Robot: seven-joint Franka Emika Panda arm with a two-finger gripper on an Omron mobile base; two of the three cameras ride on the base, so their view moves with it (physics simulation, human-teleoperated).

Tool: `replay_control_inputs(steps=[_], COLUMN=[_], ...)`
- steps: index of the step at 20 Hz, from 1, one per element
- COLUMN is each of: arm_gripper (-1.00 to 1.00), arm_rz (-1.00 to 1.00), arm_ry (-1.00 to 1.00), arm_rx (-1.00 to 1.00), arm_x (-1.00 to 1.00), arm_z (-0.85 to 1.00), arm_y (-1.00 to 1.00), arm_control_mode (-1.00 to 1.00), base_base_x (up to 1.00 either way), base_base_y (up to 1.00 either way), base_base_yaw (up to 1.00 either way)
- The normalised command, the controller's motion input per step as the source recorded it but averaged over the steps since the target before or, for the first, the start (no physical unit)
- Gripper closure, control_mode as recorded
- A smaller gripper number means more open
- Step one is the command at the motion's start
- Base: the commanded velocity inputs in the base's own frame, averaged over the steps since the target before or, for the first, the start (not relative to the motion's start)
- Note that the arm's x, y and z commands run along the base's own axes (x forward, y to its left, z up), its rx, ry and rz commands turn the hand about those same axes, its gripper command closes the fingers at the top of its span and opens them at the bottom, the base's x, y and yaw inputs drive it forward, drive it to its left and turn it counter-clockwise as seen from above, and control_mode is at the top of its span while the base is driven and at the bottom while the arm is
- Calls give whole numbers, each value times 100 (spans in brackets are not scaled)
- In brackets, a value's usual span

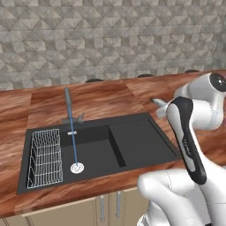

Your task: Take the fish out of the fridge, briefly rinse it in the sink, and place it on the tray next to the sink.

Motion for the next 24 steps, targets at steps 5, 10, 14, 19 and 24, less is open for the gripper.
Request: replay_control_inputs(steps=[5,10,14,19,24], arm_gripper=[100,100,100,100,100], arm_rz=[42,14,11,12,14], arm_ry=[55,27,17,10,17], arm_rx=[-15,6,29,31,14], arm_x=[22,0,13,32,58], arm_z=[-30,-38,-68,-67,-60], arm_y=[47,51,38,57,96], arm_control_mode=[-100,-100,-100,-100,-100], base_base_x=[0,0,0,0,0], base_base_y=[0,0,0,0,0], base_base_yaw=[0,0,0,0,0])
